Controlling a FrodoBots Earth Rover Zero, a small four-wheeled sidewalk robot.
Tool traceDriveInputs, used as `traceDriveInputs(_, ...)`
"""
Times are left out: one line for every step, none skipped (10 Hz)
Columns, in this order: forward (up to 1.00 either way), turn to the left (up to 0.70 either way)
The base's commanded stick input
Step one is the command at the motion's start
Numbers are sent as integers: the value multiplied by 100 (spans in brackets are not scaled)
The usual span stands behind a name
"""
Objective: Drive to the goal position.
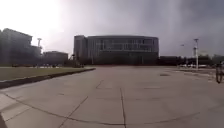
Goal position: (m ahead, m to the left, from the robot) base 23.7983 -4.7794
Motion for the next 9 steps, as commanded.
traceDriveInputs(98, 0)
traceDriveInputs(98, 0)
traceDriveInputs(98, 0)
traceDriveInputs(99, 0)
traceDriveInputs(99, 0)
traceDriveInputs(99, 0)
traceDriveInputs(98, 0)
traceDriveInputs(99, 0)
traceDriveInputs(99, 0)
